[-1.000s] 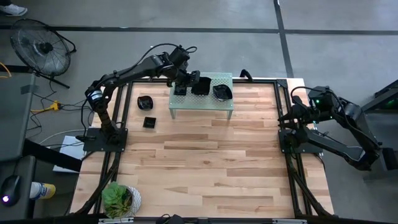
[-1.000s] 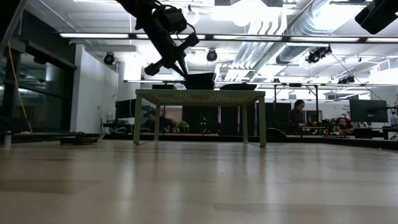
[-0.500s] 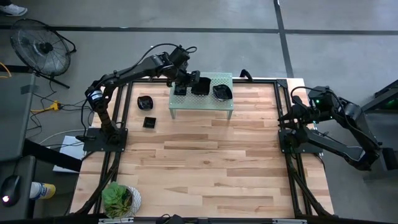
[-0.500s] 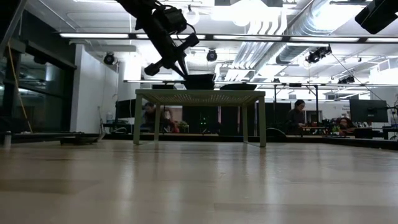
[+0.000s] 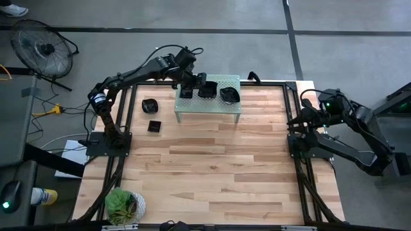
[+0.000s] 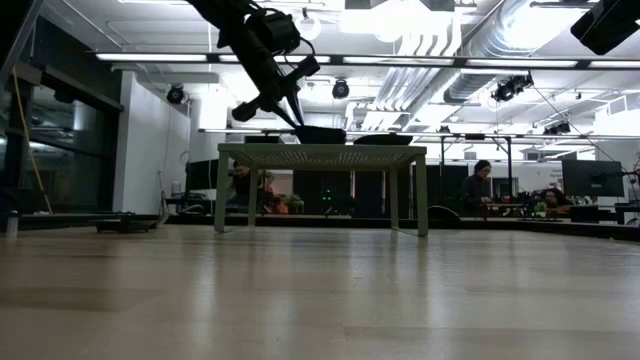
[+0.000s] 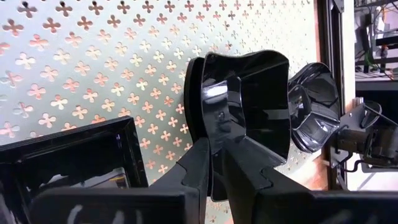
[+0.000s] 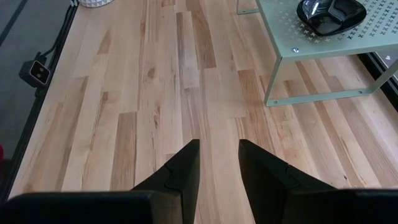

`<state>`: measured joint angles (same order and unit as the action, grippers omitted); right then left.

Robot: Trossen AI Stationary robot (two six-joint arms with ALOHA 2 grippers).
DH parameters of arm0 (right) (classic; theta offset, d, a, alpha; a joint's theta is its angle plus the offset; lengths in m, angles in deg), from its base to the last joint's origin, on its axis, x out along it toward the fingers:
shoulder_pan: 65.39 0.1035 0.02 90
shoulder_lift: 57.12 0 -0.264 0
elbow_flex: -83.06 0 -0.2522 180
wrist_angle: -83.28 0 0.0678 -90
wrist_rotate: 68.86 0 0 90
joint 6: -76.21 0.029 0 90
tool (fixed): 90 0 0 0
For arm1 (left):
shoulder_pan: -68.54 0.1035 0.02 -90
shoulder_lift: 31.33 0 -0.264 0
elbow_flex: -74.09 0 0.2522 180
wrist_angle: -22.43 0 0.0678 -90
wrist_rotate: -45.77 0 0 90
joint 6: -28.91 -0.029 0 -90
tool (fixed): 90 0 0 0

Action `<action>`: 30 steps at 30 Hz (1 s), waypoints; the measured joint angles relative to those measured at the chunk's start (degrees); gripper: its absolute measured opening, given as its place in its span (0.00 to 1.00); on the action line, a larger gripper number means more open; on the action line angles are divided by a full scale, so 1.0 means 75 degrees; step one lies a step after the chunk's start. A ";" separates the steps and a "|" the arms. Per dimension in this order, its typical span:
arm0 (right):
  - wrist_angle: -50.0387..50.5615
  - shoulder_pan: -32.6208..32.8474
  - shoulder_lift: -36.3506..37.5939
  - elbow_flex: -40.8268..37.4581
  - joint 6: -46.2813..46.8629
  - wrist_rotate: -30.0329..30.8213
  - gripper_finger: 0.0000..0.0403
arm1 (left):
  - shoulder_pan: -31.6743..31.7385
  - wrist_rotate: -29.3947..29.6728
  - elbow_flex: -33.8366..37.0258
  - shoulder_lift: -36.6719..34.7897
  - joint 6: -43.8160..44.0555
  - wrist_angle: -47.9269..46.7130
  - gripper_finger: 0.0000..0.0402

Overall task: Pick & Place Mini shaped plates
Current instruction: Stack the wave square shaped plate on top of the wave square shaped plate on the shelf, then stack the square shaped plate on top of the square shaped plate on the shelf

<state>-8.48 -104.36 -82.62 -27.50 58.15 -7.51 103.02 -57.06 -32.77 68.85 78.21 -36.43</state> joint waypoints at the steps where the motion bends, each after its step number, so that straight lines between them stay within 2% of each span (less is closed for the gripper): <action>1: 0.0003 -0.0002 0.0000 0.0000 0.0000 0.0000 0.26 | 0.0000 0.0035 0.0000 0.0000 -0.0003 0.0000 0.11; 14: 0.0001 -0.0001 0.0000 0.0000 0.0003 0.0000 0.26 | 0.0012 -0.0070 0.0000 -0.0026 -0.0344 0.0218 0.11; 22: 0.0000 0.0000 0.0000 0.0000 0.0003 0.0000 0.26 | 0.0102 0.0202 0.0000 -0.0677 -0.0479 0.0115 0.11; 30: 0.0002 0.0000 0.0000 0.0000 0.0003 0.0000 0.26 | 0.0102 0.0811 0.0000 -0.1672 -0.0811 -0.1316 0.10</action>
<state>-8.47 -104.36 -82.62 -27.50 58.17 -7.51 103.78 -50.98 -32.77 56.32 72.12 -46.30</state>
